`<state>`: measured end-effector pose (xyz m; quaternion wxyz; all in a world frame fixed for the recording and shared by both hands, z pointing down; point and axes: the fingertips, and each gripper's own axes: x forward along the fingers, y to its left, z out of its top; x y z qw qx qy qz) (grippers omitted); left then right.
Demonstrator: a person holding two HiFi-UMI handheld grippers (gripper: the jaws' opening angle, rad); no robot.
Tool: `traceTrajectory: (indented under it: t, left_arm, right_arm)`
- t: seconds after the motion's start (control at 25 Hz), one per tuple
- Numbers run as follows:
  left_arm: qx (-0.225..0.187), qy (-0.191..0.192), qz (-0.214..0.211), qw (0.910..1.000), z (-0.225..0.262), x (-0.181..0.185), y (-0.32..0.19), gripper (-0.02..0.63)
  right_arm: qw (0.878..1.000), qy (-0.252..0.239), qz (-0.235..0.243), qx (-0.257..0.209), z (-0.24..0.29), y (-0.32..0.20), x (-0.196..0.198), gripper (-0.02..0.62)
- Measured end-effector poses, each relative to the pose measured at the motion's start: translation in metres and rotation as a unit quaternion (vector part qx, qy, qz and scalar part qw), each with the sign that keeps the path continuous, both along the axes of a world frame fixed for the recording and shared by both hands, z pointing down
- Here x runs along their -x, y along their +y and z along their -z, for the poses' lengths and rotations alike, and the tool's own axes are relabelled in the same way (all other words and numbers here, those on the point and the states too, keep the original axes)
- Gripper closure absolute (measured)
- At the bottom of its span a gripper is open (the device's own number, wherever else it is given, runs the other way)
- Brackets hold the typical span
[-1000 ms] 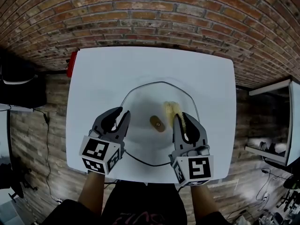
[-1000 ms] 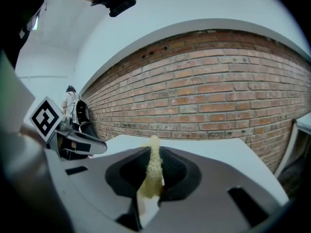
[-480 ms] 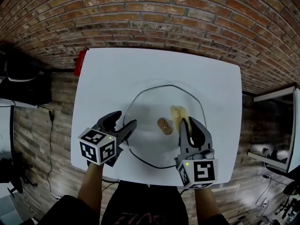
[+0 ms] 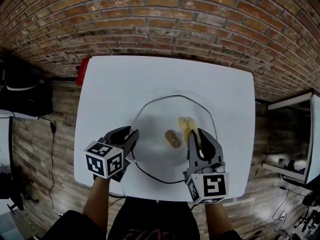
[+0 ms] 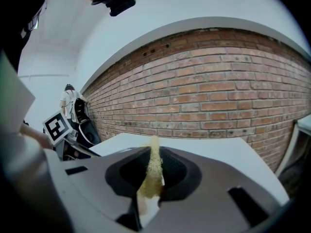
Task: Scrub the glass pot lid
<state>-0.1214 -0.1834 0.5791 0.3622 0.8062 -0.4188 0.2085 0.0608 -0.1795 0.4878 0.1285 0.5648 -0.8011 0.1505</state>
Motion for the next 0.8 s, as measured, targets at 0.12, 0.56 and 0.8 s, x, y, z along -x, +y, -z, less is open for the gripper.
traceTrajectory:
  t: [0.12, 0.56, 0.8]
  left_arm:
    - [0.0, 0.003, 0.004, 1.0, 0.0, 0.001, -0.001, 0.5]
    - [0.001, 0.001, 0.003, 1.0, 0.001, -0.001, -0.001, 0.503]
    - [0.001, -0.001, 0.004, 1.0, 0.001, 0.0, -0.001, 0.503]
  right_arm:
    - [1.0, 0.0, 0.002, 0.009, -0.001, -0.002, 0.003, 0.537]
    - [0.996, -0.028, 0.078, 0.033, -0.011, -0.033, 0.093, 0.537]
    - [0.993, 0.005, 0.092, 0.077, -0.036, -0.035, 0.105, 0.537]
